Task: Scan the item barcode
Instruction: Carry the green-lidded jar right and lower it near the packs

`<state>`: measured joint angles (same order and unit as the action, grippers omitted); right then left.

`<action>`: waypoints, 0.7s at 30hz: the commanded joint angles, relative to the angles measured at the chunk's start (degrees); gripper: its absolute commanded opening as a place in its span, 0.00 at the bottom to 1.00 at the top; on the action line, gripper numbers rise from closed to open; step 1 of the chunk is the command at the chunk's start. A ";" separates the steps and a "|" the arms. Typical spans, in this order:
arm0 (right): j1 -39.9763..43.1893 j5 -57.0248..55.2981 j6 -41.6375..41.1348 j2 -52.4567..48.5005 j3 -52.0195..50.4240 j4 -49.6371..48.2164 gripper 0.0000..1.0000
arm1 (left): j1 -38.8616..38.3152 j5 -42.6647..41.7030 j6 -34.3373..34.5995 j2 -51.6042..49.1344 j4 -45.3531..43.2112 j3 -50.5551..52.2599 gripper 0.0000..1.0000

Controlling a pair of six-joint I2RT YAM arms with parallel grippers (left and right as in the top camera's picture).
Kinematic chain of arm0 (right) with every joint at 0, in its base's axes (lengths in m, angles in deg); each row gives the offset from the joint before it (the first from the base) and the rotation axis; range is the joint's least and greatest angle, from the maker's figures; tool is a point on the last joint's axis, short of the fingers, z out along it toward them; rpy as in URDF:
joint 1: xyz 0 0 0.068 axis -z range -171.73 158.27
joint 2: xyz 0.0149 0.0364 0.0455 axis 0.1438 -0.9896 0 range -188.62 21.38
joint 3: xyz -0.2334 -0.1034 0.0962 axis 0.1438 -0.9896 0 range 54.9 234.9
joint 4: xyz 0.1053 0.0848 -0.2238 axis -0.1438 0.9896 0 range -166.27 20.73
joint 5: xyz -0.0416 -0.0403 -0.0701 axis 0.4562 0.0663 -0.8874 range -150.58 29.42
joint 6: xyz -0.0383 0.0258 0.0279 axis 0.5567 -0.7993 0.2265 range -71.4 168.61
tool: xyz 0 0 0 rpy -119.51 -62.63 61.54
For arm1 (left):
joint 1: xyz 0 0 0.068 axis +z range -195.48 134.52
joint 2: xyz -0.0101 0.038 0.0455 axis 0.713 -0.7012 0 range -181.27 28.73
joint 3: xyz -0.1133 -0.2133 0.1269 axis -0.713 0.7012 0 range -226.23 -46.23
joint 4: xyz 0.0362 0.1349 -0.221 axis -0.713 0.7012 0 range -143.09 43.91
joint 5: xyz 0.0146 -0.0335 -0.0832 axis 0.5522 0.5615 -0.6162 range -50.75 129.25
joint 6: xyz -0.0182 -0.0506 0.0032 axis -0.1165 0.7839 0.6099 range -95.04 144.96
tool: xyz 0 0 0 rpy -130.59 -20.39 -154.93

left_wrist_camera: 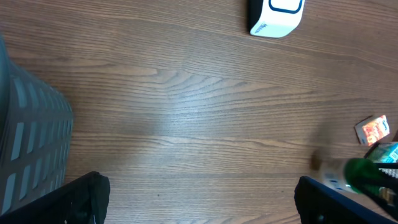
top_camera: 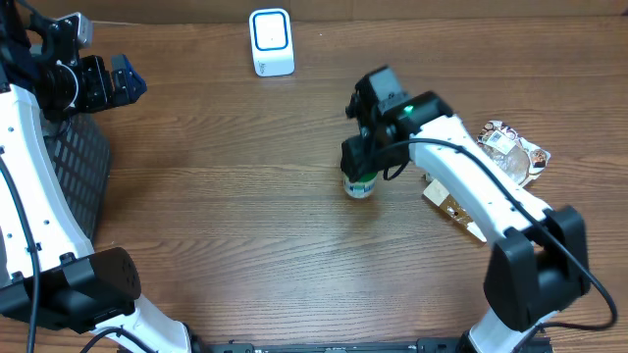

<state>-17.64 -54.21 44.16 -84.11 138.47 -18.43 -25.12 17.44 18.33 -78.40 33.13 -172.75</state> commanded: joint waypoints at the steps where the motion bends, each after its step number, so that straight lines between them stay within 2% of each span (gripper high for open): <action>1: 0.57 -1.51 -2.86 0.22 -2.23 -2.86 0.32 | 0.24 -0.04 -1.09 1.07 0.13 -1.14 0.99; 9: 1.33 -9.07 -3.08 -0.09 -2.62 -5.51 0.36 | 0.24 -0.04 -1.09 1.07 0.13 -1.14 1.00; 19: 6.49 -8.15 -5.81 -0.09 -2.62 -4.15 0.38 | 0.24 -0.04 -1.09 1.07 0.13 -1.14 1.00; 21: 7.43 -6.73 -5.79 -0.09 -2.62 -3.85 0.47 | 0.24 -0.04 -1.09 1.07 0.13 -1.14 1.00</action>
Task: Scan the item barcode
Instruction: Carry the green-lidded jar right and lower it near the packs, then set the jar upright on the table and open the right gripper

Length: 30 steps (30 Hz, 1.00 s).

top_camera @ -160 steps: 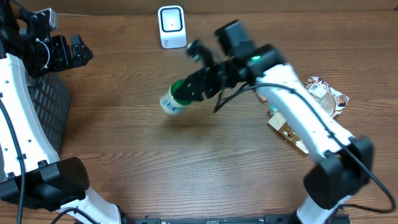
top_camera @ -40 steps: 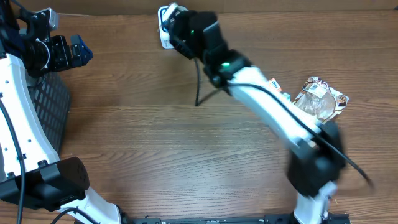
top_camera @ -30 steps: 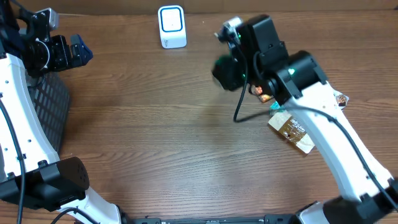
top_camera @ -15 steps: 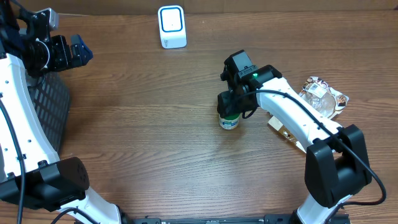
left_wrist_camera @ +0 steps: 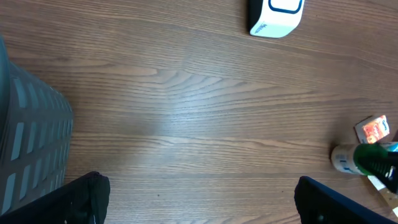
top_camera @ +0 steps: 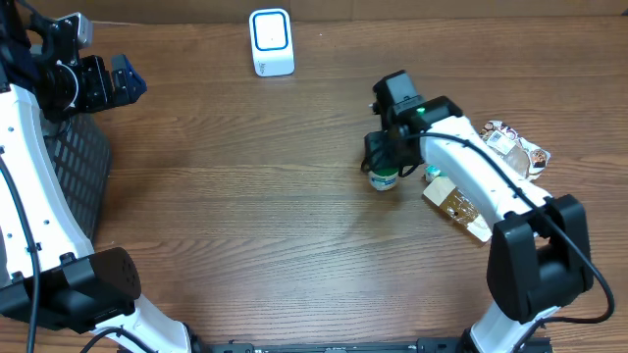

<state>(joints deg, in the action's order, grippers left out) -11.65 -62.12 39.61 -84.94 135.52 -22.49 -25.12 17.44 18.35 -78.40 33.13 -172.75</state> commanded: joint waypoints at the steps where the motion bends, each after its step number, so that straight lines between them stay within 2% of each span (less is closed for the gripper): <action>1: 1.88 1.79 -1.29 0.74 0.33 0.33 0.61 | 0.24 -0.07 -1.11 1.07 0.11 -1.14 0.99; 3: 2.75 4.07 -1.31 0.76 0.66 0.33 0.77 | 0.24 -0.04 -1.11 1.07 0.13 -1.14 1.00; 6: 3.87 6.86 -1.29 1.01 2.62 1.11 0.90 | 0.24 -0.04 -1.11 1.07 0.13 -1.14 1.00; 8: 4.44 7.91 -1.29 1.49 4.81 2.58 0.95 | 0.24 -0.04 -1.11 1.07 0.13 -1.14 0.99; 12: 5.27 9.18 -1.27 2.86 10.51 7.65 0.99 | 0.24 -0.04 -1.11 1.07 0.13 -1.14 1.00; 18: 5.33 9.18 -1.05 5.40 16.61 14.80 0.99 | 0.24 -0.04 -1.11 1.07 0.13 -1.14 1.00; 30: 4.46 10.64 -1.05 15.56 17.62 16.20 1.00 | 0.24 -0.04 -1.11 1.07 0.11 -1.14 1.00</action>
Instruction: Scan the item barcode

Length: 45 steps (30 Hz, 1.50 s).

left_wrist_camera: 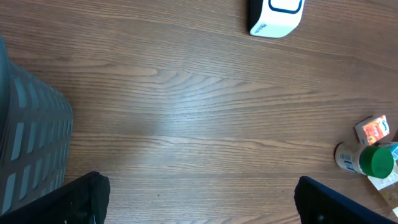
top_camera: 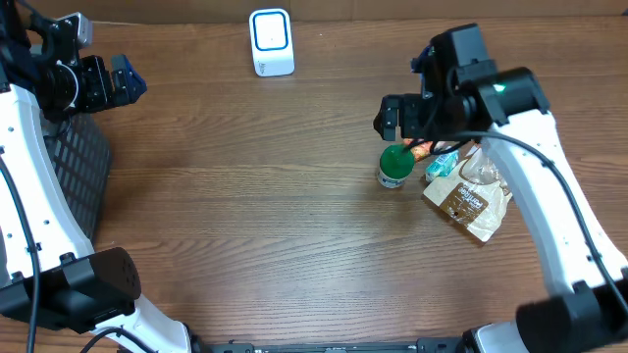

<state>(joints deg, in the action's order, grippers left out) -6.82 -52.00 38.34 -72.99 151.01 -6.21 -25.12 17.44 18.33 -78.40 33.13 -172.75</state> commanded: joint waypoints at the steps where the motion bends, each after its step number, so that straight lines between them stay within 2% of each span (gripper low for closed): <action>1: -0.37 0.52 0.22 4.13 2.12 -0.02 1.00 | 0.24 -0.04 -1.09 1.07 0.11 -1.14 0.99; 16: -0.37 0.55 0.22 4.90 2.12 3.50 1.00 | 0.22 -0.04 -1.09 1.07 0.13 -1.14 1.00; 45: -0.37 0.57 0.24 5.22 2.34 4.02 1.00 | 0.20 -0.04 -1.09 1.07 0.13 -1.14 0.99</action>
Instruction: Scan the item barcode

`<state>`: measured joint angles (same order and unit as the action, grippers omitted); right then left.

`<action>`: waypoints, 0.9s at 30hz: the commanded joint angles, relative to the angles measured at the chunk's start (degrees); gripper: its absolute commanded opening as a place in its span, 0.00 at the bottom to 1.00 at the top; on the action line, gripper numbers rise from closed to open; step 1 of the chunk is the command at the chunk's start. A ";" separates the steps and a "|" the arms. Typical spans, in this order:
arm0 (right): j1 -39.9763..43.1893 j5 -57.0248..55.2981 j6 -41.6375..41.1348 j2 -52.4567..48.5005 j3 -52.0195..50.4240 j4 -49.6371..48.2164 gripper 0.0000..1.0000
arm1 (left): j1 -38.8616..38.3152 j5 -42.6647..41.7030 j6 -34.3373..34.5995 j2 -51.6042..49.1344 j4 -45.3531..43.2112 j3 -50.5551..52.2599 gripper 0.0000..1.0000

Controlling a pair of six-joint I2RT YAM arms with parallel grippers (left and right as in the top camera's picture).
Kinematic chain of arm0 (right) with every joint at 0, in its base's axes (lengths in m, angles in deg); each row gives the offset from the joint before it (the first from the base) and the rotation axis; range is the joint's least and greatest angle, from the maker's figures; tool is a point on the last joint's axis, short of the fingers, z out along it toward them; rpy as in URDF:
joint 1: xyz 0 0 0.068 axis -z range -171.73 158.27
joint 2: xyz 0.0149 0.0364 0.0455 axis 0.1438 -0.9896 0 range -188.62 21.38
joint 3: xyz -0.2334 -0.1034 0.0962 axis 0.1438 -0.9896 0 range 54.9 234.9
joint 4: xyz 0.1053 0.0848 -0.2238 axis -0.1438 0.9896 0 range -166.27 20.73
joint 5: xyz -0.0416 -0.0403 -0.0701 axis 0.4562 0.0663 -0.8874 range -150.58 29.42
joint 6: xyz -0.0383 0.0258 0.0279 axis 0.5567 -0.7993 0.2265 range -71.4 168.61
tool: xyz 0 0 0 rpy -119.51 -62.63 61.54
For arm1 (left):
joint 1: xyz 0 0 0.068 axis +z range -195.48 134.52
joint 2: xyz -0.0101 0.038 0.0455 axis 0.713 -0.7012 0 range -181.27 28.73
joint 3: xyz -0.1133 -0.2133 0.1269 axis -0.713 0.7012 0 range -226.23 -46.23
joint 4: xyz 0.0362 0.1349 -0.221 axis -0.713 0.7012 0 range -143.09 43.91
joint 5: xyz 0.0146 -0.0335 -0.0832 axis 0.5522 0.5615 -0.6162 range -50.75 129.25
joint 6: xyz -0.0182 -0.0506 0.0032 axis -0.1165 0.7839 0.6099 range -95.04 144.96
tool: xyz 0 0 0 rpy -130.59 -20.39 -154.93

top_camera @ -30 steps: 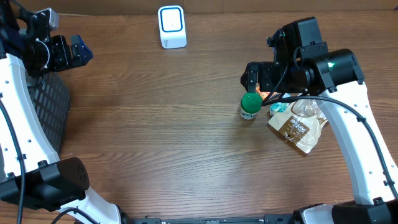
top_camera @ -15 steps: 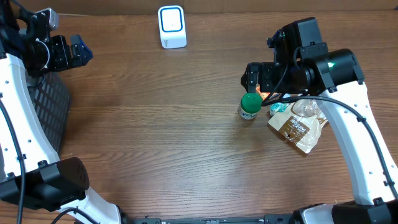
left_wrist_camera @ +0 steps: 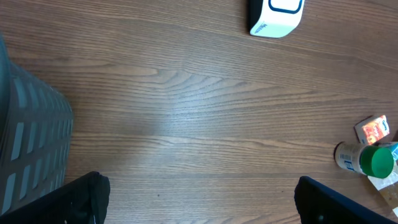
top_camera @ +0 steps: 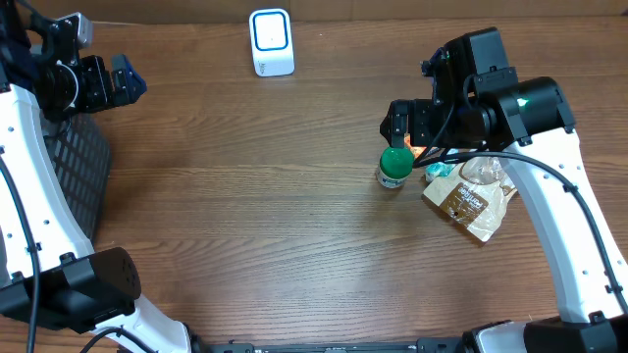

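A small white bottle with a green cap (top_camera: 394, 167) stands upright on the wooden table, also seen in the left wrist view as the bottle (left_wrist_camera: 364, 159). My right gripper (top_camera: 404, 124) hovers just behind and above it, looking open and holding nothing. The white barcode scanner (top_camera: 271, 41) stands at the table's far edge, and shows as the scanner (left_wrist_camera: 275, 15) at the top of the left wrist view. My left gripper (left_wrist_camera: 199, 205) is open and empty over bare wood at the far left (top_camera: 120, 80).
A brown snack packet (top_camera: 469, 202), a teal item (top_camera: 440, 170) and a small orange box (left_wrist_camera: 373, 130) lie right of the bottle. A black mesh basket (top_camera: 71, 162) stands at the left edge under my left arm.
My right arm has shifted a little towards the right and looms larger in the overhead view. The bottle stands where it was. The left arm has not moved.
My right gripper was shut on the bottle at mid-table. Then it held the bottle further right, beside the packets. After that the bottle stood free with the gripper off it and behind it, and it stands so now.
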<state>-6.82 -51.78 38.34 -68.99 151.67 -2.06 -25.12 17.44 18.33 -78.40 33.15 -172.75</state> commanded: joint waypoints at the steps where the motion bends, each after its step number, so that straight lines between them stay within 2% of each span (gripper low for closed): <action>1: -0.37 0.33 0.22 1.44 1.77 -0.13 1.00 | 0.20 -0.04 -1.09 1.07 0.11 -1.14 1.00; 21: -0.26 0.28 1.73 18.16 4.57 8.22 1.00 | 0.20 -0.04 -1.09 1.07 0.11 -1.14 1.00; 27: -0.26 0.31 1.70 19.58 4.57 8.87 1.00 | 0.20 -0.04 -1.09 1.07 0.11 -1.14 0.99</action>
<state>-6.82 -51.78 39.65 -49.51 154.68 6.91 -25.12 17.44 18.33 -78.40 33.15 -172.75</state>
